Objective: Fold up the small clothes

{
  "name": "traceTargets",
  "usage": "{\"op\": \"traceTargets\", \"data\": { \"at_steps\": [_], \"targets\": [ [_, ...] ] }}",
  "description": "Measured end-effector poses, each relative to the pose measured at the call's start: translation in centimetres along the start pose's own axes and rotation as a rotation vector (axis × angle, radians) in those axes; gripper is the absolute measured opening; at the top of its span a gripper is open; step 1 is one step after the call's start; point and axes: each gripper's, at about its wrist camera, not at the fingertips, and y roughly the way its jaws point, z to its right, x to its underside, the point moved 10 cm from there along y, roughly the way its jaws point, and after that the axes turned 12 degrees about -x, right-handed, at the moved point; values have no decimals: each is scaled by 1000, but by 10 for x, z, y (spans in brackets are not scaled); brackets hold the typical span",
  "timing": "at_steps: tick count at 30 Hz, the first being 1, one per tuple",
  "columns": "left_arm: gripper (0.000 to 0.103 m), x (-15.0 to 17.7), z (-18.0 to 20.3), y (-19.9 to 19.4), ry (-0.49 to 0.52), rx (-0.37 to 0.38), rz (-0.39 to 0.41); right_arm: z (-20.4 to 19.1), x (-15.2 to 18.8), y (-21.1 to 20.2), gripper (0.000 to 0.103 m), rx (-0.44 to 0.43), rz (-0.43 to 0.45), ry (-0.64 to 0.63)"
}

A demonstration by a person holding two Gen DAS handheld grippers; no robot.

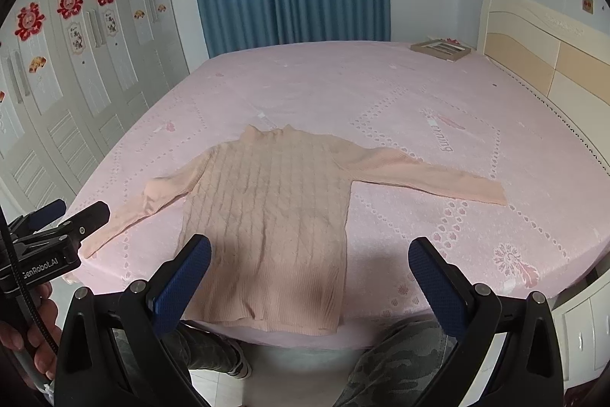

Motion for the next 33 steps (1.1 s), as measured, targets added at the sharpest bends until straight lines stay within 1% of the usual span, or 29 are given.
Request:
{"op": "traceTargets", "data": {
  "at_steps": [9,14,17,19,21,23,29,33],
  "targets": [
    [103,-1,0,6,-16,7,-4,-3,-2,1,102,-8,4,-7],
    [103,-2,2,11,-1,11,-8,0,1,7,102,-7,-8,0],
    [103,-4,1,12,10,-14,-5,1,3,11,102,-4,-16,4],
    [103,-5,3,10,17,-1,-4,1,5,15,102,-14,-24,6],
    [103,-4,4,10,10,11,-19,2,5,19,102,-16,-30,6],
    [103,1,4,11,19,29,-50,2,4,22,102,-21,-41,-4],
    [103,4,-4,12,18,-6,-51,0,-5,26,102,-54,-24,1],
    [103,4,-9,15,24,-10,-44,2,-8,28,102,-55,-18,-2]
  ]
}}
